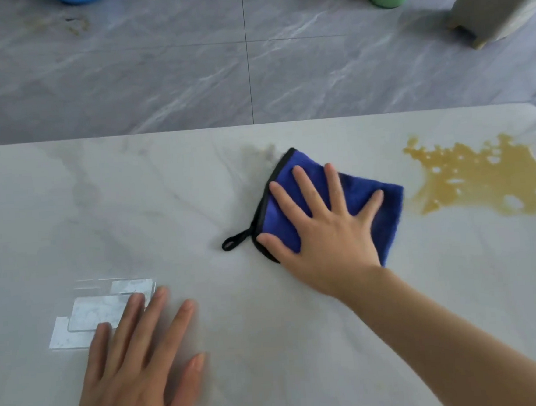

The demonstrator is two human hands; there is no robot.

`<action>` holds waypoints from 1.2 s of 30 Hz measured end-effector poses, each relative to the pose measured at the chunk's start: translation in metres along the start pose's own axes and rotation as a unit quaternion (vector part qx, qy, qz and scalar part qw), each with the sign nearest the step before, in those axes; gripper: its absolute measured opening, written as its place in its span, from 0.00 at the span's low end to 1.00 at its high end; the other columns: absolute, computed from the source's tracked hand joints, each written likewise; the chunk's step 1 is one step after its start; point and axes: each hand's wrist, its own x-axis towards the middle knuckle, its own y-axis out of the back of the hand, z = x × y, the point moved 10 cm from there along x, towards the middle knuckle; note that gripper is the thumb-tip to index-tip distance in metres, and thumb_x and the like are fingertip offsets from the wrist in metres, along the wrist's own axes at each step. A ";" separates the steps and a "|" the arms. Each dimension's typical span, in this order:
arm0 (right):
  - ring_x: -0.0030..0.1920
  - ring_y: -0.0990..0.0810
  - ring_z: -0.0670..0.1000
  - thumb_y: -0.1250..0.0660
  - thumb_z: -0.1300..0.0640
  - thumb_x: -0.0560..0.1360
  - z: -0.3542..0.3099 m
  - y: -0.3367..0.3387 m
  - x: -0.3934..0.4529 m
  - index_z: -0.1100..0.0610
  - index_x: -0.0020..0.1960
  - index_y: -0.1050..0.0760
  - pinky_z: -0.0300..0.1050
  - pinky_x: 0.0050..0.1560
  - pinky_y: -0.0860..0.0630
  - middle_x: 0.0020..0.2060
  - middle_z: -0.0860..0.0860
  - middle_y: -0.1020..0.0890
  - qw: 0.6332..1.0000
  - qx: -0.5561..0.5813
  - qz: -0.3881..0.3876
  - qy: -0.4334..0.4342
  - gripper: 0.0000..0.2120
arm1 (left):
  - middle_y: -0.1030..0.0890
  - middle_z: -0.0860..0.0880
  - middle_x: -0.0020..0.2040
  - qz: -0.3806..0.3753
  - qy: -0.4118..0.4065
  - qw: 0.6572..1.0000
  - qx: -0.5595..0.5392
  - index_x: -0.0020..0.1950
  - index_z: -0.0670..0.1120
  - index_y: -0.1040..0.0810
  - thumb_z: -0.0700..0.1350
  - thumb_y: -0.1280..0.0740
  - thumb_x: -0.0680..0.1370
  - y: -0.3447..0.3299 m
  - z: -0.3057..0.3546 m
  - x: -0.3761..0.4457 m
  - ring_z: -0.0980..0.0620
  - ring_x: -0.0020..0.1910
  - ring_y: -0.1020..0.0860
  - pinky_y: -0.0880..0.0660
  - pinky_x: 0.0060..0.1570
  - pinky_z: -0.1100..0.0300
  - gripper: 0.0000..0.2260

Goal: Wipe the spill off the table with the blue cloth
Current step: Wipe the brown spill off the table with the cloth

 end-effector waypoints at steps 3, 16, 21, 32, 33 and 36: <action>0.76 0.62 0.54 0.63 0.25 0.68 0.011 0.009 0.042 0.34 0.73 0.56 0.80 0.62 0.60 0.77 0.41 0.55 1.000 0.012 0.005 0.021 0.35 | 0.27 0.43 0.66 -0.002 0.002 1.000 -0.001 0.66 0.51 0.32 0.62 0.56 0.78 0.000 0.000 0.000 0.45 0.68 0.36 0.44 0.67 0.48 0.26; 0.76 0.63 0.54 0.65 0.24 0.67 0.104 0.007 -0.040 0.36 0.73 0.58 0.79 0.64 0.56 0.77 0.42 0.57 0.992 0.009 -0.022 -0.123 0.37 | 0.27 0.43 0.67 -0.014 0.010 1.000 -0.002 0.65 0.49 0.29 0.62 0.56 0.78 -0.001 0.000 -0.001 0.45 0.68 0.36 0.42 0.65 0.44 0.27; 0.76 0.63 0.54 0.66 0.25 0.67 0.071 0.008 -0.004 0.35 0.73 0.60 0.80 0.63 0.56 0.77 0.41 0.56 0.999 -0.002 -0.011 -0.046 0.36 | 0.28 0.42 0.68 -0.004 0.002 1.000 0.003 0.65 0.46 0.27 0.62 0.55 0.79 -0.002 0.001 -0.001 0.45 0.69 0.37 0.41 0.63 0.40 0.28; 0.77 0.62 0.51 0.59 0.25 0.69 0.195 0.022 -0.022 0.34 0.73 0.56 0.78 0.66 0.58 0.77 0.40 0.56 0.971 0.046 -0.007 -0.233 0.35 | 0.30 0.43 0.70 -0.010 0.014 1.000 -0.001 0.67 0.46 0.28 0.62 0.56 0.78 -0.006 -0.003 -0.004 0.44 0.70 0.38 0.41 0.64 0.39 0.29; 0.76 0.62 0.51 0.61 0.25 0.68 0.184 0.018 -0.035 0.34 0.73 0.57 0.78 0.67 0.58 0.77 0.40 0.56 0.974 0.041 -0.008 -0.223 0.35 | 0.30 0.43 0.70 -0.010 0.015 1.000 -0.005 0.66 0.46 0.27 0.62 0.55 0.79 -0.007 -0.003 -0.004 0.44 0.70 0.37 0.40 0.64 0.38 0.29; 0.76 0.64 0.52 0.65 0.23 0.66 0.145 0.007 -0.050 0.34 0.72 0.60 0.77 0.66 0.58 0.76 0.40 0.58 0.988 0.005 -0.019 -0.152 0.37 | 0.30 0.42 0.70 -0.014 0.013 1.000 -0.015 0.66 0.46 0.27 0.62 0.55 0.78 -0.008 -0.004 -0.004 0.43 0.70 0.37 0.39 0.63 0.35 0.29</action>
